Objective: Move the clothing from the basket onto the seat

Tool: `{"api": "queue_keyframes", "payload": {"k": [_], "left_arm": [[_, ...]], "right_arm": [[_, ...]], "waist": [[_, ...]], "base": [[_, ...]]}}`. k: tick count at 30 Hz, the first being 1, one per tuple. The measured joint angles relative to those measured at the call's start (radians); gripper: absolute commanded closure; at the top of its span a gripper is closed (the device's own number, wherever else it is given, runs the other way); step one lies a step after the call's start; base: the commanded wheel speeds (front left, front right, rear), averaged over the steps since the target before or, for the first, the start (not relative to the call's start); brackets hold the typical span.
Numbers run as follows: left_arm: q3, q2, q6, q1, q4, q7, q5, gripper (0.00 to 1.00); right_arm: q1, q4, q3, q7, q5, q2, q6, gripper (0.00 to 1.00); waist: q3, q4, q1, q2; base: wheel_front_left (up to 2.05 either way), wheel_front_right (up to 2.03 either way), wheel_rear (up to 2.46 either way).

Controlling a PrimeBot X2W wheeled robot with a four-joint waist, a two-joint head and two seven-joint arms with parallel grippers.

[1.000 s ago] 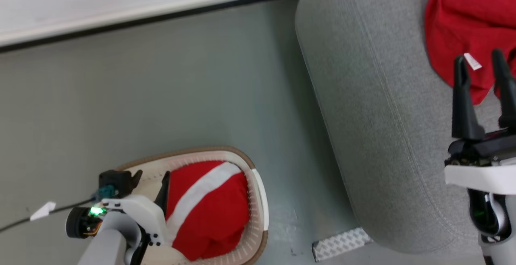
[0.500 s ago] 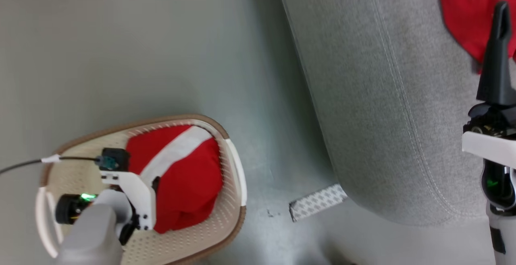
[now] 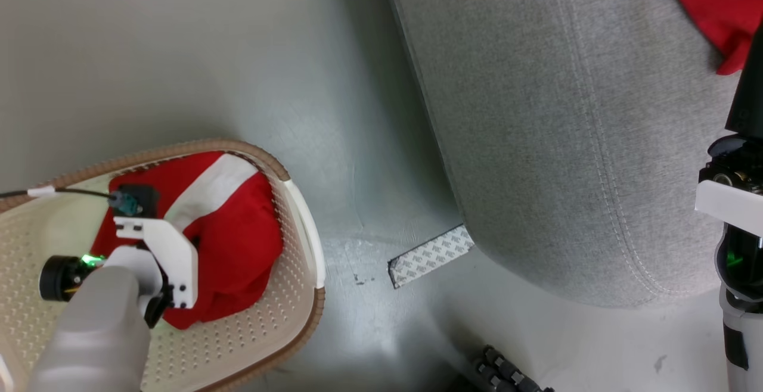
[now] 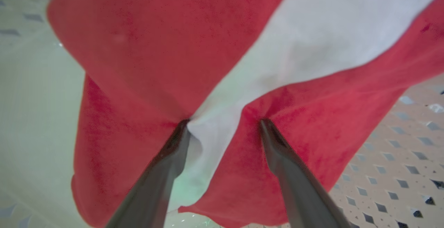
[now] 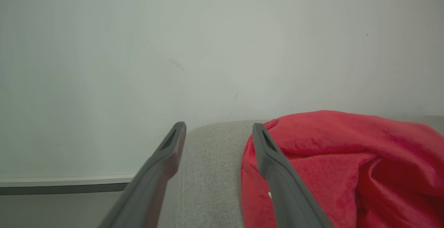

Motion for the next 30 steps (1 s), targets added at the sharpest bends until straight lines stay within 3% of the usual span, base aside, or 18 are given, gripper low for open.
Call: {"api": "queue_keyframes", "payload": {"k": [9, 10, 11, 12, 24, 30], "left_arm": [[-0.053, -0.007, 0.013, -0.049, 0.025, 0.067, 0.034, 0.00], [-0.055, -0.008, 0.013, -0.053, 0.026, 0.067, 0.034, 0.35], [-0.055, -0.008, 0.013, -0.055, 0.028, 0.061, 0.034, 0.78], [-0.056, -0.008, 0.013, -0.056, 0.029, 0.054, 0.034, 1.00], [-0.042, 0.002, 0.008, -0.040, 0.038, -0.022, -0.016, 1.00], [-0.058, -0.064, 0.000, 0.010, 0.039, -0.093, -0.034, 1.00]], "right_arm": [[0.013, -0.022, -0.011, 0.000, -0.008, 0.009, 0.000, 0.00], [0.015, -0.022, -0.012, 0.000, -0.009, 0.011, 0.000, 0.00], [0.016, -0.022, -0.013, 0.000, -0.009, 0.012, 0.000, 0.00], [0.016, -0.022, -0.014, 0.000, -0.009, 0.012, 0.000, 0.00], [0.006, -0.002, -0.002, 0.000, -0.009, 0.023, 0.000, 0.00], [0.012, 0.008, -0.017, 0.000, -0.024, -0.005, 0.000, 0.00]], "waist": [[0.043, -0.002, -0.0001, 0.0000], [0.043, -0.002, -0.0001, 0.0000], [0.043, -0.003, -0.0001, 0.0000], [0.042, -0.003, -0.0001, 0.0000], [-0.009, -0.021, -0.0001, 0.0000], [-0.103, 0.000, -0.0001, 0.0000]], "base": [[0.00, 0.00, 0.00], [0.00, 0.00, 0.00], [0.00, 0.00, 0.00], [0.00, 0.00, 0.00], [0.00, 0.00, 0.00], [0.00, 0.00, 0.00]]}}
